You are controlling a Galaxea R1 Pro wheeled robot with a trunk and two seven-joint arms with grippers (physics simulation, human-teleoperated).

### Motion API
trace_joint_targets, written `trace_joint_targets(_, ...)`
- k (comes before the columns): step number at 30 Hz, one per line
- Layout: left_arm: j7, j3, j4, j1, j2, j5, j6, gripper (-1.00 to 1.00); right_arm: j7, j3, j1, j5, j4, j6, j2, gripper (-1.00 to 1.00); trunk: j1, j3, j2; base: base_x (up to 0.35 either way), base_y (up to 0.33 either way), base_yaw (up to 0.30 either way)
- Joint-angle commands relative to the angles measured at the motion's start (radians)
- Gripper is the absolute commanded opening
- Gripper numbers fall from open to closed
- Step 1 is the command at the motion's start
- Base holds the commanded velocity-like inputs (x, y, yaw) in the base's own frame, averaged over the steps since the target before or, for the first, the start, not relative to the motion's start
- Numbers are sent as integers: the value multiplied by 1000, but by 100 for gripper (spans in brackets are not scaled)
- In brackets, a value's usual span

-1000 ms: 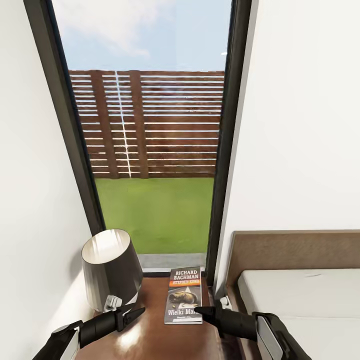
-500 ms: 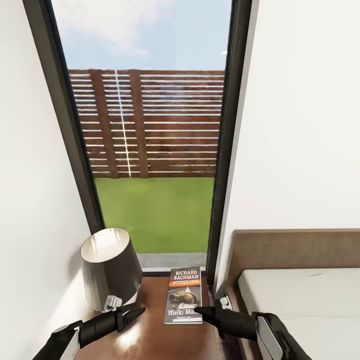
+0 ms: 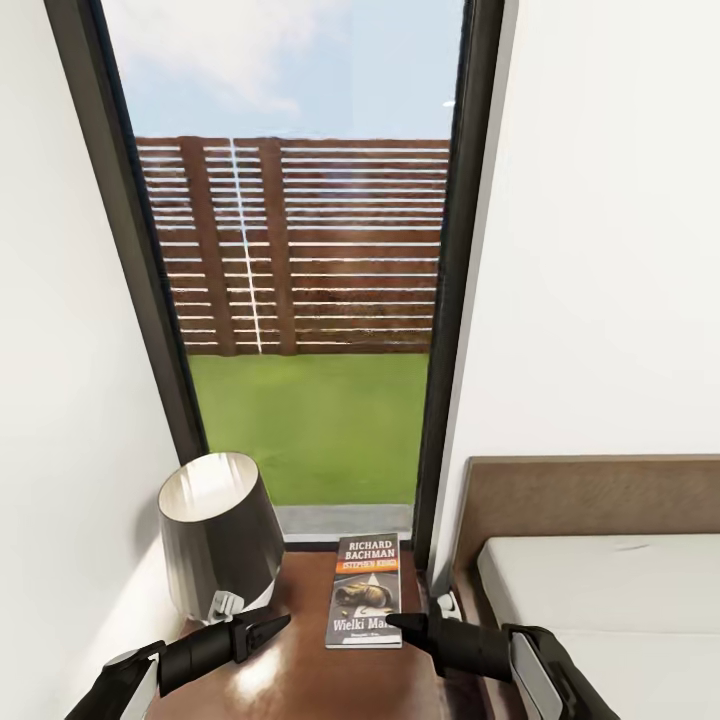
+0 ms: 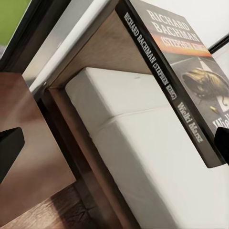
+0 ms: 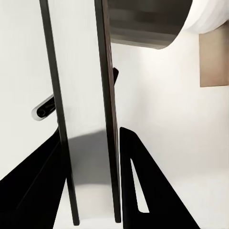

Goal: In the bedroom, move the book from the bed onto either nightstand, and place the two sandals side by side next to the bed.

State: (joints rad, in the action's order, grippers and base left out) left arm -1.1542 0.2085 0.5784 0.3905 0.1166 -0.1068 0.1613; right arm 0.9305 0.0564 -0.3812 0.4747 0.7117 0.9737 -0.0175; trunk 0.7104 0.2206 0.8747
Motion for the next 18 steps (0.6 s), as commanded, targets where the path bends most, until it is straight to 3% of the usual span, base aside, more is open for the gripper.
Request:
trace_joint_targets(1,-4,1,0,1,0,-4,11,100,5,2,-1,-2,0,4,0,-100,4,5,8,0,0,0)
trace_joint_targets(18,-4,1,0,1,0,-4,11,100,5,2,-1,-2,0,4,2,-100,69,58,127,0,0,0)
